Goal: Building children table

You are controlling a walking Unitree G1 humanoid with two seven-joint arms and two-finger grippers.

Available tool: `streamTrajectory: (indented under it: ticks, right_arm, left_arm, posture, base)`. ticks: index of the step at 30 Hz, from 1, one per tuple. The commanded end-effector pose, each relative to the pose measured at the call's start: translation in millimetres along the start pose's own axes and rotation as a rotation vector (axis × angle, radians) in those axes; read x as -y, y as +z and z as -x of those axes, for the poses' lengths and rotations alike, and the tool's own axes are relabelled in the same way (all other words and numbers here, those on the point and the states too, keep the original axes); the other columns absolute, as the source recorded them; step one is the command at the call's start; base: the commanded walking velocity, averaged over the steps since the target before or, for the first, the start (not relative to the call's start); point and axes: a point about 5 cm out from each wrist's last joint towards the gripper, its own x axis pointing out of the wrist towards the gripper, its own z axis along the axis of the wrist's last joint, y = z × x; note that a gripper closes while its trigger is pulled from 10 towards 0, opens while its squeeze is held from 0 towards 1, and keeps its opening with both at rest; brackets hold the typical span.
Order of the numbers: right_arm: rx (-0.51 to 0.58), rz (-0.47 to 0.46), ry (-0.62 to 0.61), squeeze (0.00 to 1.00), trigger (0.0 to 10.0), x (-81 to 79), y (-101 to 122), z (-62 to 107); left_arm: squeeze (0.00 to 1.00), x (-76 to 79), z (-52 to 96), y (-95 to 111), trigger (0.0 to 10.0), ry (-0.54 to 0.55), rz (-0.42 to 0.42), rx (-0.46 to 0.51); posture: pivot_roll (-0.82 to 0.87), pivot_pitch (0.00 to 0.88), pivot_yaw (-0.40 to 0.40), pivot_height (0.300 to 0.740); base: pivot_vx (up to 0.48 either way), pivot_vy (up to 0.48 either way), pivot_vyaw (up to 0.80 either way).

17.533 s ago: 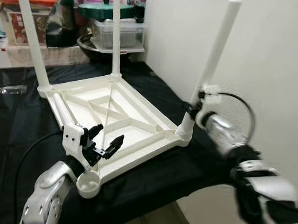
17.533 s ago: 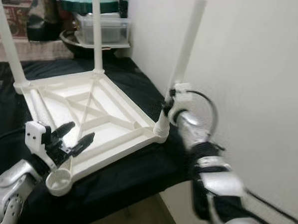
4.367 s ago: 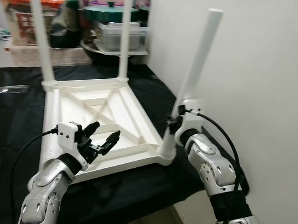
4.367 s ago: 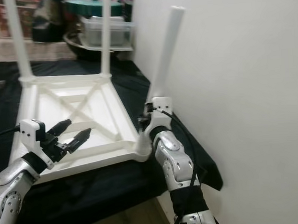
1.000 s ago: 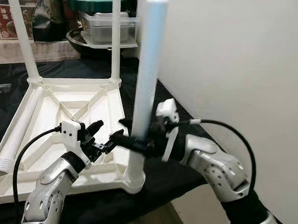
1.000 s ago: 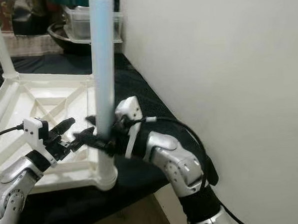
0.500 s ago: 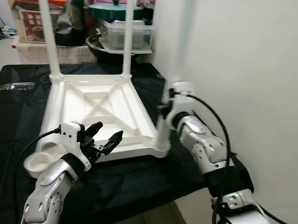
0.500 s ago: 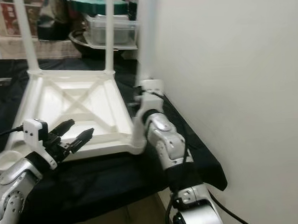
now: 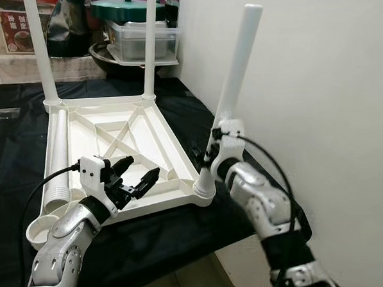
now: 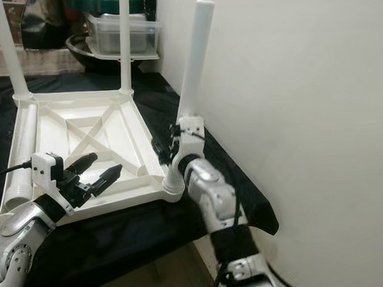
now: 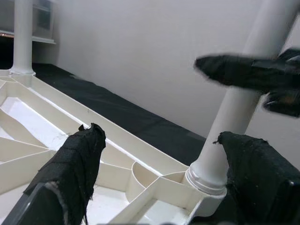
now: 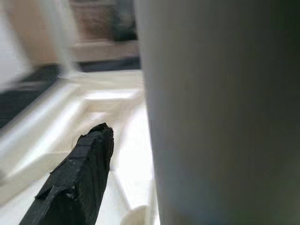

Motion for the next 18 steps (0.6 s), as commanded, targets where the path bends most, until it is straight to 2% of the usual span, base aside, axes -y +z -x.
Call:
streamTrajectory:
  ticks: [1, 2, 4, 6, 9, 10, 11, 12, 13, 14, 15, 16, 18]
  right_arm:
    - [0.074, -0.013, 0.294, 0.00, 10.0, -28.2, 15.5, 8.3]
    - [0.095, -0.006, 0.423, 0.00, 10.0, -37.3, 20.7, 16.6]
    - [0.095, -0.006, 0.423, 0.00, 10.0, -37.3, 20.7, 16.6]
    - [0.087, 0.052, 0.662, 0.00, 10.0, -55.3, 20.0, 32.9]
    - [0.066, 0.074, 0.717, 0.00, 10.0, -60.5, 14.9, 35.8]
    - [0.045, 0.090, 0.750, 0.00, 7.9, -64.2, 8.1, 35.9]
    - [0.045, 0.090, 0.750, 0.00, 7.9, -64.2, 8.1, 35.9]
    - [0.019, 0.110, 0.723, 0.00, 0.0, -63.5, 0.7, 31.3]
    - [0.019, 0.110, 0.723, 0.00, 0.0, -63.5, 0.7, 31.3]
    - [-0.028, 0.122, 0.582, 0.00, 0.0, -54.8, -7.5, 17.5]
    - [-0.114, 0.123, 0.267, 0.00, 0.0, -30.3, -18.5, -2.9]
    - [-0.190, 0.125, -0.030, 0.00, 0.0, -3.9, -28.7, -12.6]
    - [-0.190, 0.125, -0.030, 0.00, 0.0, -3.9, -28.7, -12.6]
  left_arm:
    - [0.00, 2.5, -2.4, -0.8, 10.0, -0.010, -0.001, 0.001]
    - [0.00, 2.4, -2.4, -0.8, 10.0, -0.009, -0.001, 0.002]
    - [0.00, 2.4, -2.4, -0.8, 10.0, -0.009, -0.001, 0.002]
    - [0.00, 2.4, -2.5, -0.6, 10.0, -0.009, -0.002, 0.002]
    - [0.00, 2.5, -2.6, -0.6, 10.0, -0.008, -0.003, 0.002]
    - [0.00, 2.6, -2.5, -0.5, 10.0, -0.007, -0.004, 0.001]
    - [0.00, 2.6, -2.5, -0.5, 10.0, -0.007, -0.004, 0.001]
    - [0.00, 2.7, -2.3, -0.4, 10.0, -0.005, -0.004, 0.001]
    - [0.00, 2.7, -2.3, -0.4, 10.0, -0.005, -0.004, 0.001]
    - [0.00, 2.8, -2.0, -0.2, 10.0, -0.004, -0.005, 0.002]
    - [0.00, 2.8, -1.8, -0.1, 10.0, -0.003, -0.005, 0.002]
    - [0.00, 2.8, -1.7, 0.0, 10.0, -0.002, -0.004, 0.003]
    - [0.00, 2.8, -1.7, 0.0, 10.0, -0.002, -0.004, 0.003]
  posture:
    - [0.15, 0.000, -0.198, 0.740]
    - [0.15, 0.000, -0.198, 0.740]
    - [0.15, 0.000, -0.198, 0.740]
    - [0.15, 0.000, -0.199, 0.740]
    - [0.16, 0.000, -0.201, 0.740]
    - [0.16, 0.000, -0.201, 0.740]
    - [0.16, 0.000, -0.201, 0.740]
    - [0.16, 0.000, -0.205, 0.740]
    - [0.16, 0.000, -0.205, 0.740]
    - [0.17, 0.000, -0.206, 0.740]
    - [0.17, 0.000, -0.206, 0.740]
    - [0.17, 0.000, -0.206, 0.740]
    - [0.17, 0.000, -0.206, 0.740]
  base:
    - [0.000, 0.000, 0.00]
    - [0.000, 0.000, 0.00]
    - [0.000, 0.000, 0.00]
    - [0.000, 0.000, 0.00]
    - [0.000, 0.000, 0.00]
    - [0.000, 0.000, 0.00]
    - [0.000, 0.000, 0.00]
    - [0.000, 0.000, 0.00]
    - [0.000, 0.000, 0.00]
    - [0.000, 0.000, 0.00]
    - [0.000, 0.000, 0.00]
    - [0.000, 0.000, 0.00]
    - [0.000, 0.000, 0.00]
